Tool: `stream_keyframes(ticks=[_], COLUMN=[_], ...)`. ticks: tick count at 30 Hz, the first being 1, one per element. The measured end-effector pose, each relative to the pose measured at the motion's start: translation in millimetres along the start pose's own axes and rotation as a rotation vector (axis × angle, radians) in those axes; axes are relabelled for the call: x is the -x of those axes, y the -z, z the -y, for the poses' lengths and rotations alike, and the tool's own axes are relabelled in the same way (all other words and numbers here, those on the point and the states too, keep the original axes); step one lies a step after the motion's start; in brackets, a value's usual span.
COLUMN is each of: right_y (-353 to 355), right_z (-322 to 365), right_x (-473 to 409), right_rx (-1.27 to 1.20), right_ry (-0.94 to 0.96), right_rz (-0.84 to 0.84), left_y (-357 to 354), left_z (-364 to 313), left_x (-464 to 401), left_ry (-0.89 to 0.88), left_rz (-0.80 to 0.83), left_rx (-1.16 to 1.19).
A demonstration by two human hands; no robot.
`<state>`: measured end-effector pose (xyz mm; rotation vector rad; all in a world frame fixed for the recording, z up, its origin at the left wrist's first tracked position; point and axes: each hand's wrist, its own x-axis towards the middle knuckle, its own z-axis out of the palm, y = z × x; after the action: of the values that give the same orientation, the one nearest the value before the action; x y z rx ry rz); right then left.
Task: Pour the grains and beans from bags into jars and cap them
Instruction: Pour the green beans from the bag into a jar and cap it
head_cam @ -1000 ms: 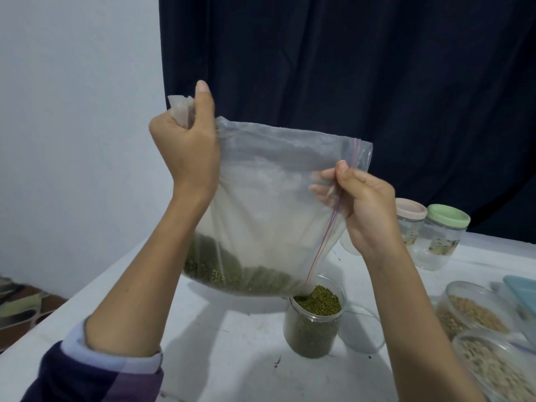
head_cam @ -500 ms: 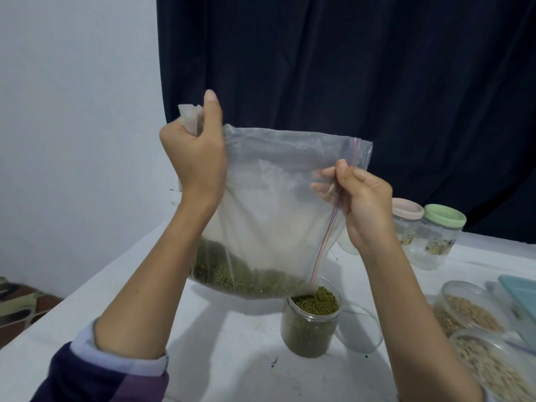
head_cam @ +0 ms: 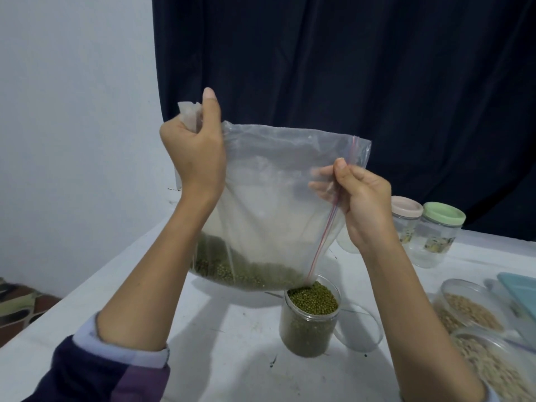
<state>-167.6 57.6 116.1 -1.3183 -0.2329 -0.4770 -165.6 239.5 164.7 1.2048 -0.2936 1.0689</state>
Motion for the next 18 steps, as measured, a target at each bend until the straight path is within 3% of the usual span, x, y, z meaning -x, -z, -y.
stream_keyframes(ticks=[18], right_y=[3], right_z=[12], right_x=[14], right_rx=[-0.058], right_ry=[-0.013], right_rz=[-0.011], left_y=[-4], left_z=[-8], left_x=[-3], left_ry=[-0.023], left_rz=[-0.001], left_rx=[0.003])
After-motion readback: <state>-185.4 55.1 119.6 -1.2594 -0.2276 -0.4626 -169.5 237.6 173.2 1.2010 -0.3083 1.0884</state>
